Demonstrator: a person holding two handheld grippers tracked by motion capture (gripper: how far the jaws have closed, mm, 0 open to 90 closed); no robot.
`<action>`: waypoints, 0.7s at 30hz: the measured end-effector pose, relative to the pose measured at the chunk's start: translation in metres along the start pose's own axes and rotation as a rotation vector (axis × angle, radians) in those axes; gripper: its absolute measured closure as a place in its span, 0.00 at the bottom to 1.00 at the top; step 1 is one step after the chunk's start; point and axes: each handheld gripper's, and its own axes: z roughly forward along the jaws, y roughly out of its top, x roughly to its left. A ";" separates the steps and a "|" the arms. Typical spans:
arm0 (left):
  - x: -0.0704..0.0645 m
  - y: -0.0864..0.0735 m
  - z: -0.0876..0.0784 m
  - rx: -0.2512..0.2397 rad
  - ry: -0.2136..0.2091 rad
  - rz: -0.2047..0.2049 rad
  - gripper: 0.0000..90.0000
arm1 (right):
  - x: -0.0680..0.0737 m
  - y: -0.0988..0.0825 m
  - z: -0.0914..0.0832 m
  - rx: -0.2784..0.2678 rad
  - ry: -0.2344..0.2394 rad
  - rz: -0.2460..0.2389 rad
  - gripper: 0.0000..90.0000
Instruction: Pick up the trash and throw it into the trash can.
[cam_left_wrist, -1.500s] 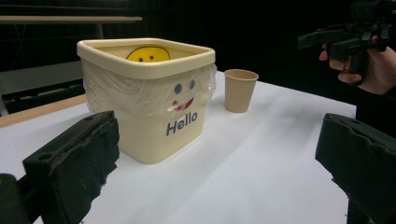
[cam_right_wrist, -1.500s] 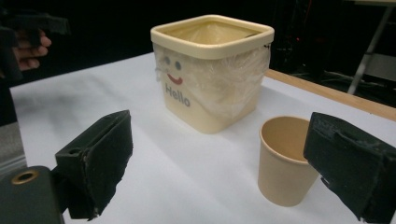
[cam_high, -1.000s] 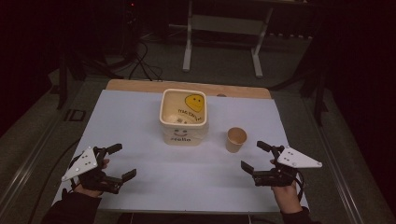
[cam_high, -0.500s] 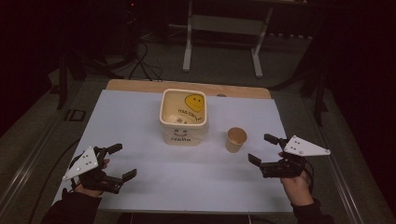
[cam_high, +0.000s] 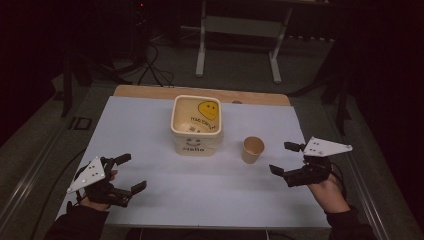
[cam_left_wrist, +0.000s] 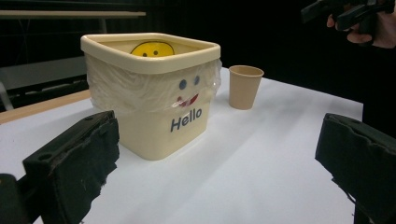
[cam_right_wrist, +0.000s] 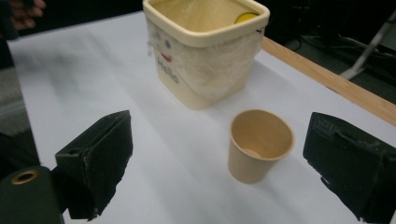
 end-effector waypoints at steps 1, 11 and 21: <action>0.000 0.000 0.000 -0.001 0.000 0.000 0.01 | -0.001 0.001 0.001 0.023 0.016 0.002 0.09; 0.000 0.000 0.000 -0.001 -0.008 -0.003 0.01 | -0.006 0.006 0.015 0.198 0.160 0.001 0.09; 0.000 0.000 0.001 0.004 -0.017 -0.002 0.01 | 0.001 0.004 0.027 0.363 0.209 -0.055 0.10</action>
